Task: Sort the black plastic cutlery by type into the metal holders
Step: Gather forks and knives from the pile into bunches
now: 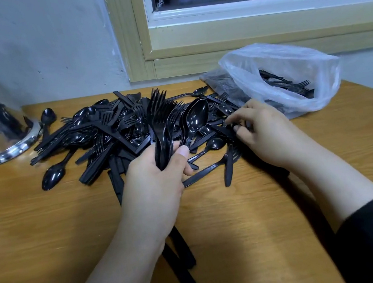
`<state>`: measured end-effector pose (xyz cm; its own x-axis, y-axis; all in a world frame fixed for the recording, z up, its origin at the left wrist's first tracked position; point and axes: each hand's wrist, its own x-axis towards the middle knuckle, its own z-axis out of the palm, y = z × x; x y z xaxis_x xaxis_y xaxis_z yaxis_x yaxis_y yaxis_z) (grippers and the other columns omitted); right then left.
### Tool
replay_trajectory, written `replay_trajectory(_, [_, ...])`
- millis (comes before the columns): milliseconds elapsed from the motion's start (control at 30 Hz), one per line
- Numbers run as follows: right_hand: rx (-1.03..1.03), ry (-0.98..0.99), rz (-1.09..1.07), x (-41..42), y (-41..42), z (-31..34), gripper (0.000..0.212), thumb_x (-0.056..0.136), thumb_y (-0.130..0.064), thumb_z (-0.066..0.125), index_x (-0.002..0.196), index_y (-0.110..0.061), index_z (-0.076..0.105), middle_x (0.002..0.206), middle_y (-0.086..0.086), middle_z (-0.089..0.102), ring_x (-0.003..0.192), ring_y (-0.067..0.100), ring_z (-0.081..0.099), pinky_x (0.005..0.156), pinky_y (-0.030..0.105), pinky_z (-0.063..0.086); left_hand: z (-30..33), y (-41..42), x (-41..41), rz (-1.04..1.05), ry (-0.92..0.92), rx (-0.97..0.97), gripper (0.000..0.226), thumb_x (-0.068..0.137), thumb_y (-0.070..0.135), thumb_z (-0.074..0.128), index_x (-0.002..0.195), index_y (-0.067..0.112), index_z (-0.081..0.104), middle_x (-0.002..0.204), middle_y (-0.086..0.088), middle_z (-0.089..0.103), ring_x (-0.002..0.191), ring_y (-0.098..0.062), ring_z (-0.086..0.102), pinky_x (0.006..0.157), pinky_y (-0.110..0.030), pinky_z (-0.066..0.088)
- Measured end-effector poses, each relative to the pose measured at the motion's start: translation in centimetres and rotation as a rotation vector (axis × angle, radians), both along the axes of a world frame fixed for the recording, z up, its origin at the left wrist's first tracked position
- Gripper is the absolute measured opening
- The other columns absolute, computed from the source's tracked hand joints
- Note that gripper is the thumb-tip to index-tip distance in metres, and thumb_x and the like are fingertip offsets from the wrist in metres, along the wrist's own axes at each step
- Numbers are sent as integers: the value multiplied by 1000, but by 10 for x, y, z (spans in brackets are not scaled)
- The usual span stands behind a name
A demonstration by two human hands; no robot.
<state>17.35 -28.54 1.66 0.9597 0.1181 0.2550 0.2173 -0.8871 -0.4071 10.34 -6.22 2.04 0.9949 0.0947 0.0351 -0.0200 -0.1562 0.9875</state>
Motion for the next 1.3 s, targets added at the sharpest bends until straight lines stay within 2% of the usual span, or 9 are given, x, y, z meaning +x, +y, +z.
replay_trajectory(67, [5,34,11,-7,1,10,9,92,-35,65,92,-28,71,87,-9,52,86,16,55,81,33,43,1,0,0,3,-2,2,27,98,29,61,74,19,67,65,-12,61,46,-14,43,50,-29,39])
replay_trajectory(167, [-99,182,-44,-17,8,17,40,81,-61,69,74,-22,61,73,-6,58,74,15,57,67,33,42,0,0,0,5,3,5,27,98,31,61,75,18,68,61,-11,60,46,-13,44,50,-28,40])
replay_trajectory(233, [-175,247,-95,-19,15,17,45,79,-66,69,73,-22,60,69,-6,58,76,19,59,70,34,45,0,0,0,2,2,-6,23,100,30,61,81,19,69,61,-5,62,46,-12,44,50,-26,40])
replay_trajectory(367, [-211,219,-134,-18,19,16,39,82,-62,67,74,-25,59,68,-10,49,89,25,61,84,38,48,0,0,0,1,-7,-21,16,101,27,61,88,24,70,71,-6,69,47,-13,45,48,-24,39])
replay_trajectory(467, [-203,212,-161,-19,19,15,33,84,-56,68,76,-24,62,70,-8,52,92,26,63,84,38,48,-1,1,-1,-6,-11,2,27,100,30,61,78,17,68,60,-10,59,47,-16,43,50,-31,40])
replay_trajectory(633, [-125,213,-195,-20,21,20,25,82,-46,69,77,-23,63,69,-7,56,85,25,61,79,35,46,-2,1,0,-4,-19,0,30,101,30,61,77,12,67,53,-2,55,44,-12,43,48,-27,38])
replay_trajectory(867, [-1,202,-202,-26,21,27,22,82,-38,70,74,-19,63,67,-4,61,75,22,60,65,31,39,-1,2,1,-1,-33,-38,24,99,27,61,78,19,66,75,-25,62,47,-17,42,46,-29,37])
replay_trajectory(967, [25,174,-212,-28,19,30,21,82,-36,70,74,-19,63,66,-3,63,69,16,58,57,28,38,-2,2,1,-5,-25,-49,24,99,27,61,78,18,67,74,-24,62,48,-17,43,46,-31,37])
replay_trajectory(1300, [88,73,-178,-28,17,30,9,85,-31,71,81,-25,65,74,-8,64,73,11,58,60,31,37,-3,1,2,10,-39,-60,19,99,28,60,81,23,67,76,-21,64,47,-18,42,45,-31,36])
